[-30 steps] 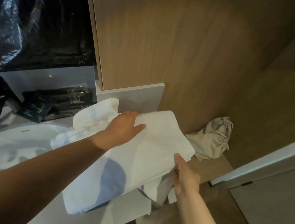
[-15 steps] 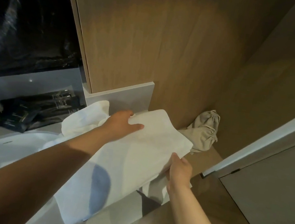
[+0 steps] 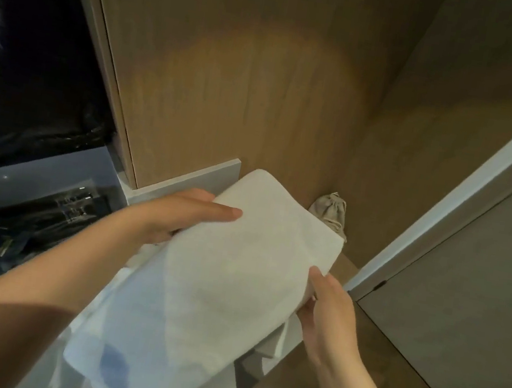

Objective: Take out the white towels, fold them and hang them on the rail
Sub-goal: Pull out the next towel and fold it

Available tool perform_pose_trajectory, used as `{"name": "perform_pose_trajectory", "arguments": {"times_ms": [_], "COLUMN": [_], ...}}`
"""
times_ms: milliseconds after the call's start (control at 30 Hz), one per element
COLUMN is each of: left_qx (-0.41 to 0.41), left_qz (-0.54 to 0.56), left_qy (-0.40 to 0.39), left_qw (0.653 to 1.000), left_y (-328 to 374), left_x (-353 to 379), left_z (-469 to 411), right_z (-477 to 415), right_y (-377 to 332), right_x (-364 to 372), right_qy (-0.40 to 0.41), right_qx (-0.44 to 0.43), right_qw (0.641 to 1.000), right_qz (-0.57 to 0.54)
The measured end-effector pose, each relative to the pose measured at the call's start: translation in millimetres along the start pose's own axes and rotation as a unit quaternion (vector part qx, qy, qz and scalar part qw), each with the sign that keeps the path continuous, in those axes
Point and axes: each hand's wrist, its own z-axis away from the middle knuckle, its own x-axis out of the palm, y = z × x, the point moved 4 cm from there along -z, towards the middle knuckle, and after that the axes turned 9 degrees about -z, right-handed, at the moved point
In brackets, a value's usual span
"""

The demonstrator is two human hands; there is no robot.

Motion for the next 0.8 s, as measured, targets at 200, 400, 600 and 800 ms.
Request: {"name": "perform_pose_trajectory", "arguments": {"times_ms": [200, 400, 600, 800], "left_qx": [0.132, 0.273, 0.376, 0.444], "left_qz": [0.013, 0.021, -0.07, -0.091], "left_qy": [0.096, 0.154, 0.244, 0.275], "left_qw": [0.987, 0.949, 0.891, 0.848], "left_y": [79.1, 170.4, 262.6, 321.5], "left_x": [24.1, 81.3, 155.7, 229.5], "left_z": [44.1, 73.0, 75.1, 67.5], "right_z": [22.3, 51.2, 68.1, 75.5], "right_y": [-72.2, -177.4, -282.5, -351.7], "right_x": [-10.3, -54.7, -125.2, -186.5], "right_qy": [-0.054, -0.074, -0.012, 0.078], "right_qx": [-0.12, -0.264, -0.417, -0.526], "right_qw": [0.991, 0.961, 0.908, 0.845], "right_qz": [-0.021, -0.019, 0.029, 0.051]}}
